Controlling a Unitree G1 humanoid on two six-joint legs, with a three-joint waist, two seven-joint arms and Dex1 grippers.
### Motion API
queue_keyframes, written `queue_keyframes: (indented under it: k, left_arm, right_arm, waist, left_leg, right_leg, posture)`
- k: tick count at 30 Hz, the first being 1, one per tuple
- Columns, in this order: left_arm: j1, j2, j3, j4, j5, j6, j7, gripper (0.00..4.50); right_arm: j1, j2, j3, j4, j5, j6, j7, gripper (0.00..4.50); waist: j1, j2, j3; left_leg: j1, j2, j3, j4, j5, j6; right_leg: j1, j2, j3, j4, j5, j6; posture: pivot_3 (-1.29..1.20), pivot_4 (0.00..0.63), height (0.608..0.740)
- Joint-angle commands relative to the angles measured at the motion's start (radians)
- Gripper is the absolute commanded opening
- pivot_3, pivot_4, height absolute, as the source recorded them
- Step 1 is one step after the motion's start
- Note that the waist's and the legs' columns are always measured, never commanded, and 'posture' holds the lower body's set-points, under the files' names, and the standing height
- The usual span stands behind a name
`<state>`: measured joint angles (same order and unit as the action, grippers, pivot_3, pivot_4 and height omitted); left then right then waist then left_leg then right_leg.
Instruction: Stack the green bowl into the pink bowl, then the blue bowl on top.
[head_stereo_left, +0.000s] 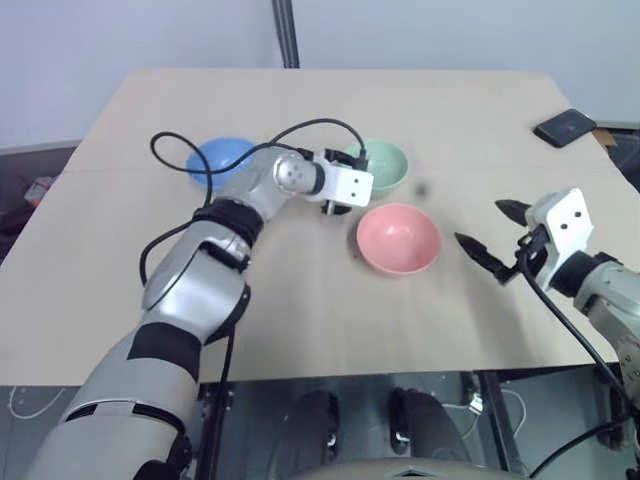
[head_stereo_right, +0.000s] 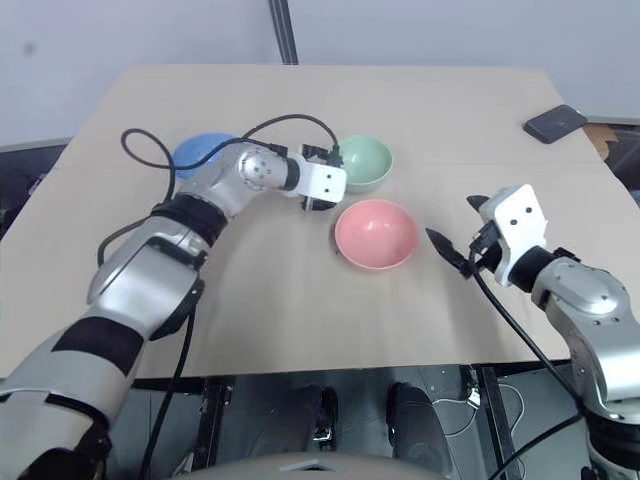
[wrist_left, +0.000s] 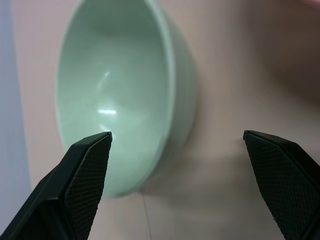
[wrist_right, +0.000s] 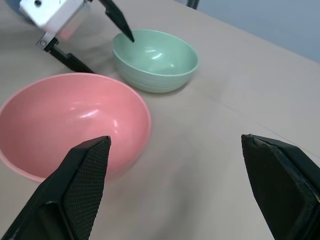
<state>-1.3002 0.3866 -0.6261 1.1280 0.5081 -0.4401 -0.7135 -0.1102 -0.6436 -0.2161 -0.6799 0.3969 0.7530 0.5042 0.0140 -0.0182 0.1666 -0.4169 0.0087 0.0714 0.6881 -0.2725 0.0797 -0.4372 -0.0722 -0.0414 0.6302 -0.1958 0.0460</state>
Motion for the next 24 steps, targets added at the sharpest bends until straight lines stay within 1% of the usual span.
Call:
queue_keyframes:
  k: [1,4,5,6,8,10,12,14,17,20,24]
  left_arm:
    - [-0.051,-0.023,-0.02,0.058,0.063,-0.054,0.064,3.18]
    - [-0.063,-0.043,-0.015,0.087,0.084,-0.07,0.076,1.71]
    - [-0.064,-0.047,-0.008,0.091,0.082,-0.075,0.068,1.11]
    - [-0.065,-0.05,0.0,0.096,0.081,-0.078,0.061,0.7]
    - [-0.067,-0.053,0.011,0.102,0.079,-0.081,0.054,0.1]
    - [-0.064,-0.042,0.016,0.094,0.075,-0.112,0.04,0.1]
    - [-0.058,-0.025,0.047,0.073,0.034,-0.149,-0.024,0.1]
    - [-0.046,0.019,0.111,-0.003,-0.074,-0.238,-0.148,0.1]
    - [-0.013,0.069,0.185,-0.137,-0.23,-0.279,-0.332,0.1]
    - [0.049,0.126,0.231,-0.335,-0.38,-0.21,-0.517,0.1]
    - [0.128,0.17,0.254,-0.582,-0.52,-0.061,-0.684,0.1]
  right_arm:
    - [0.008,-0.007,-0.041,-0.059,0.002,0.003,-0.028,4.42]
    - [0.019,-0.008,-0.044,-0.07,0.001,0.007,-0.039,4.42]
    - [0.022,-0.01,-0.043,-0.072,0.0,0.006,-0.041,4.42]
    - [0.023,-0.011,-0.041,-0.071,-0.001,0.006,-0.043,4.42]
    - [0.024,-0.013,-0.038,-0.068,-0.003,0.002,-0.044,4.42]
    - [0.033,-0.017,-0.04,-0.06,-0.005,-0.017,-0.034,4.42]
    - [0.052,-0.026,-0.048,-0.049,0.007,-0.052,0.006,4.42]
    - [0.116,-0.036,-0.091,-0.035,0.041,-0.113,0.089,4.42]
    - [0.187,-0.045,-0.154,-0.005,0.09,-0.182,0.188,4.42]
    - [0.23,-0.05,-0.227,0.027,0.163,-0.221,0.271,4.42]
    - [0.26,-0.057,-0.297,0.078,0.205,-0.29,0.347,4.42]
  waist:
    - [0.001,0.0,0.0]
    - [0.001,0.0,0.0]
    - [0.001,0.0,0.0]
    - [0.001,0.0,0.0]
    - [0.001,-0.001,0.0]
    - [0.001,-0.001,0.0]
    - [0.001,-0.001,0.0]
    - [0.001,-0.001,0.001]
    - [0.0,-0.002,0.001]
    - [0.0,-0.001,0.001]
    - [0.0,-0.001,0.001]
  left_leg:
    - [0.0,0.0,0.0,0.0,0.0,0.0]
    - [0.0,0.0,0.0,0.001,-0.001,0.001]
    - [0.0,0.0,0.0,0.001,-0.001,0.001]
    - [0.0,0.0,0.0,0.001,-0.001,0.001]
    - [0.0,0.0,0.0,0.001,-0.001,0.001]
    - [-0.001,0.0,0.0,0.001,-0.001,0.001]
    - [-0.001,0.0,0.0,0.001,-0.001,0.001]
    - [-0.001,0.0,0.0,0.001,-0.001,0.001]
    - [-0.001,0.001,0.0,0.001,0.001,-0.002]
    - [0.0,0.001,0.001,0.001,0.001,-0.002]
    - [0.002,0.001,0.001,0.003,0.001,-0.002]
  right_leg:
    - [0.0,0.0,0.0,0.0,0.0,0.0]
    - [0.0,0.0,0.0,0.0,0.0,0.0]
    - [0.0,-0.001,0.0,0.0,0.0,0.001]
    - [0.0,-0.001,0.0,0.0,0.0,0.001]
    - [0.0,-0.001,0.0,0.0,0.0,0.001]
    - [0.0,-0.001,0.0,0.0,0.0,0.001]
    - [0.0,-0.001,0.0,0.0,0.0,0.001]
    - [0.0,-0.001,0.0,0.0,0.0,0.001]
    - [-0.001,-0.001,0.0,0.0,0.001,0.0]
    - [0.0,-0.002,0.001,0.0,0.001,0.001]
    - [0.002,-0.001,0.001,0.001,0.001,0.001]
  posture:
    - [0.0,0.15,0.739]
    - [0.0,0.15,0.739]
    - [0.0,0.15,0.739]
    - [0.0,0.15,0.739]
    - [0.0,0.15,0.739]
    - [0.0,0.15,0.739]
    - [0.0,0.15,0.739]
    - [0.0,0.15,0.739]
    - [0.0,0.15,0.739]
    - [0.0,0.15,0.739]
    - [0.0,0.15,0.739]
